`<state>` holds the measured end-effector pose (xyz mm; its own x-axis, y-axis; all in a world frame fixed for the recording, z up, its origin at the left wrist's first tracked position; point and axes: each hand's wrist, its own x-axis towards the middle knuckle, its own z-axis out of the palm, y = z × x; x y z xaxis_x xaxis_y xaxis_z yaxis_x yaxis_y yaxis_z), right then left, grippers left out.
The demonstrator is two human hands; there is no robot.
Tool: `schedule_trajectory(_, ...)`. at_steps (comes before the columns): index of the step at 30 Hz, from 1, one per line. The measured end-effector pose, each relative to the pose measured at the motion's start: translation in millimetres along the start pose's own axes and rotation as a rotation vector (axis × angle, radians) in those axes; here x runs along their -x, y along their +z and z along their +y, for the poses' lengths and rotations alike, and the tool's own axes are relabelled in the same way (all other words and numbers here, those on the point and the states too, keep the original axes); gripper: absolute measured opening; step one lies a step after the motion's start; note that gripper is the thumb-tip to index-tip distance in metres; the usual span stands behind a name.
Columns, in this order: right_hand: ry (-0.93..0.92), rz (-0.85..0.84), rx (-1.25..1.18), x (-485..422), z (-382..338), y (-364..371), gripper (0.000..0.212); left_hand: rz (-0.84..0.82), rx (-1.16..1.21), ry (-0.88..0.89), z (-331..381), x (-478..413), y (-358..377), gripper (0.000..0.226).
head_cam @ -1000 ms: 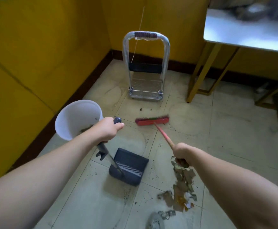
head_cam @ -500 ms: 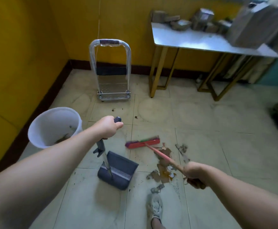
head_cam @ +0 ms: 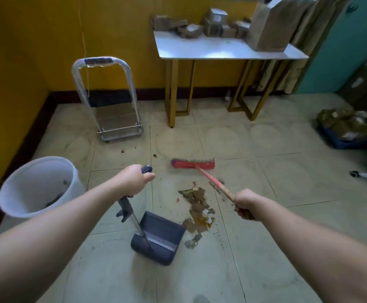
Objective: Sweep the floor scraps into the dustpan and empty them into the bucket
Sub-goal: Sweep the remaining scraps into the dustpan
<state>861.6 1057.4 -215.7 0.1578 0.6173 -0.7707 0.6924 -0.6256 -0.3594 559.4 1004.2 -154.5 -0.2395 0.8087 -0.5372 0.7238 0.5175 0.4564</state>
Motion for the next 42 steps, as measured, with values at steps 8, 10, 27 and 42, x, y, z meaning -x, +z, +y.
schedule_trajectory(8, 0.124, -0.103, -0.244, -53, 37, -1, 0.025, -0.009, -0.003, -0.057, 24, -4, 31, 0.037)
schedule_trajectory(10, 0.170, -0.133, -0.273, -43, 52, 2, 0.024, -0.021, -0.020, -0.050, 30, -3, 36, 0.037)
schedule_trajectory(27, -0.119, -0.102, 0.117, 43, 41, 17, 0.028, -0.118, -0.029, 0.019, 19, 37, 50, 0.029)
schedule_trajectory(42, -0.140, -0.253, 0.676, -33, 56, -41, 0.034, 0.049, 0.091, -0.260, 17, 86, 103, 0.033)
